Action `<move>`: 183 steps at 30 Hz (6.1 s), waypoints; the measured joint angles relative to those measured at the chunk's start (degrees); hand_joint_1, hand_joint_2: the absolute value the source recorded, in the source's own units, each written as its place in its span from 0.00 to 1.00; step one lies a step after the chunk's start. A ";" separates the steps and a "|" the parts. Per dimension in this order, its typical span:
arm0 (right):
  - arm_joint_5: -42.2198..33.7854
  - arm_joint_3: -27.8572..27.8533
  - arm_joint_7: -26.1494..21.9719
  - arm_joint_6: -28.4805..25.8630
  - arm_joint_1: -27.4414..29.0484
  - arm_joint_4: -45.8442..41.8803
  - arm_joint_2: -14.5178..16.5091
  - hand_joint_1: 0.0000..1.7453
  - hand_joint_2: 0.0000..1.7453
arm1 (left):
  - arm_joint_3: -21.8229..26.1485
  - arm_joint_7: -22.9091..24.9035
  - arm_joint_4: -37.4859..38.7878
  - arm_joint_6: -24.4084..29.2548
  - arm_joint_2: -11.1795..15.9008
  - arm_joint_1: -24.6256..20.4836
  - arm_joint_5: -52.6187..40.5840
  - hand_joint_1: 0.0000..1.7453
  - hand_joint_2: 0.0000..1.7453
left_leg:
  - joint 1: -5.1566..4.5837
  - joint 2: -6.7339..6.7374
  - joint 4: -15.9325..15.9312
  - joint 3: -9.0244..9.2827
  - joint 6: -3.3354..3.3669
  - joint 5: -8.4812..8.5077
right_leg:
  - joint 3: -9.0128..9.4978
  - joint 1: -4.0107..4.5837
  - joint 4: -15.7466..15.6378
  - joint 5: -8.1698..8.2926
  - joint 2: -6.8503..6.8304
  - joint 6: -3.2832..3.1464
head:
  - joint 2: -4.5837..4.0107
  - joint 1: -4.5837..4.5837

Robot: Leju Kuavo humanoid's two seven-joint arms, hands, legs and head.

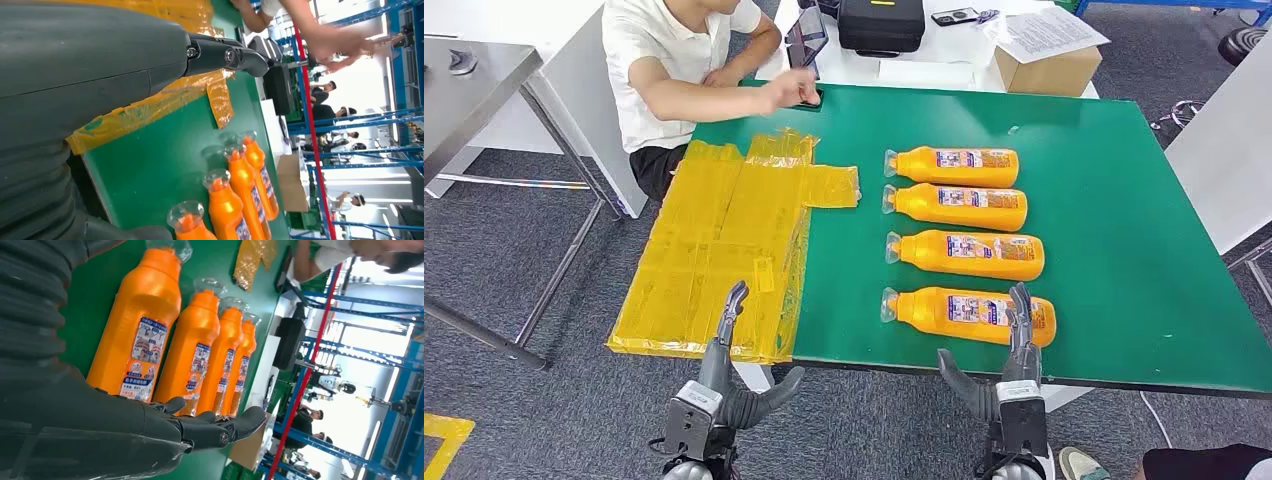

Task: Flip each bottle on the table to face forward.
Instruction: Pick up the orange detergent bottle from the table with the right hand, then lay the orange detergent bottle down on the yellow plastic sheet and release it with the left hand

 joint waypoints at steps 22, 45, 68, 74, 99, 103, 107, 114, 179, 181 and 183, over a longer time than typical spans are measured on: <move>33.48 0.65 21.12 -1.63 -3.19 7.01 -14.93 0.00 1.00 | -0.07 2.91 -0.49 -1.65 0.07 -0.68 -2.90 0.00 1.00 | -0.04 -0.02 0.01 0.00 0.02 -0.01 | 0.03 -0.02 -0.02 0.02 -0.01 0.03 | 0.00 0.00; 48.49 8.12 27.88 0.93 -13.71 12.32 -22.88 0.00 1.00 | -2.52 4.27 -0.34 -4.93 -0.78 -2.53 -2.97 0.00 1.00 | -0.03 0.00 0.02 0.00 0.04 0.02 | 0.04 -0.01 0.00 0.05 0.00 0.03 | 0.00 -0.01; 38.07 11.82 29.23 13.88 -19.65 21.15 -24.94 0.00 1.00 | -2.74 6.50 -0.34 -6.92 -0.75 -2.57 -0.42 0.00 1.00 | -0.03 -0.01 0.02 0.10 0.04 0.01 | 0.11 -0.01 -0.02 0.04 -0.01 0.02 | 0.00 -0.01; 37.93 12.72 30.90 16.04 -21.26 23.08 -25.63 0.46 1.00 | -3.39 7.24 -0.37 -7.67 -0.73 -2.58 -0.77 0.00 1.00 | -0.03 -0.02 0.02 0.27 0.04 0.01 | 0.30 -0.02 -0.06 0.04 -0.01 0.02 | 0.00 0.00; 23.53 13.58 25.12 26.16 -24.06 25.71 -30.50 1.00 1.00 | -4.39 7.01 -0.51 -9.25 -0.58 -2.82 0.03 0.00 1.00 | -0.03 0.01 0.03 0.54 0.08 -0.03 | 0.52 -0.01 -0.11 0.04 0.00 0.03 | 0.00 0.02; 19.52 12.92 22.19 26.59 -23.28 25.30 -30.04 1.00 1.00 | -4.32 6.23 -0.51 -9.05 -0.53 -2.93 1.03 0.00 1.00 | -0.01 0.04 0.03 0.62 0.06 -0.07 | 0.57 0.01 -0.11 0.04 0.03 0.03 | 0.00 0.02; 16.32 12.42 19.52 27.51 -22.29 24.37 -29.09 1.00 1.00 | -4.13 6.77 -0.50 -9.20 -0.64 -3.09 4.39 0.00 1.00 | 0.02 0.13 0.02 0.78 0.05 -0.11 | 0.68 0.04 -0.10 0.04 0.12 0.01 | 0.00 0.02; 5.04 12.51 13.08 29.95 -20.33 19.97 -21.95 1.00 1.00 | -1.26 13.82 2.63 -17.01 -1.30 -3.78 29.40 0.00 1.00 | 0.04 0.36 0.00 0.66 0.03 -0.04 | 0.54 0.07 -0.01 0.09 0.27 -0.03 | 0.00 -0.01; -1.62 31.61 7.21 28.48 -26.45 27.61 -5.87 0.00 0.50 | -1.97 14.92 7.27 -26.55 -2.38 -10.53 45.01 1.00 1.00 | 0.01 0.06 0.01 0.03 0.09 0.08 | 0.05 0.02 0.05 0.06 0.03 -0.03 | 0.00 0.02; -3.19 31.43 7.38 29.16 -26.43 27.49 -5.54 0.00 0.00 | -2.20 14.62 7.45 -25.87 -2.29 -10.60 44.04 1.00 1.00 | 0.01 0.07 0.01 0.03 0.09 0.08 | 0.04 0.02 0.05 0.06 0.03 -0.03 | 0.00 0.02; -4.86 31.22 7.51 29.56 -26.39 26.99 -5.06 0.00 0.00 | -2.44 13.94 7.49 -24.60 -2.26 -10.76 42.64 1.00 1.00 | 0.01 0.06 0.01 0.03 0.09 0.08 | 0.04 0.02 0.05 0.06 0.03 -0.03 | 0.00 0.01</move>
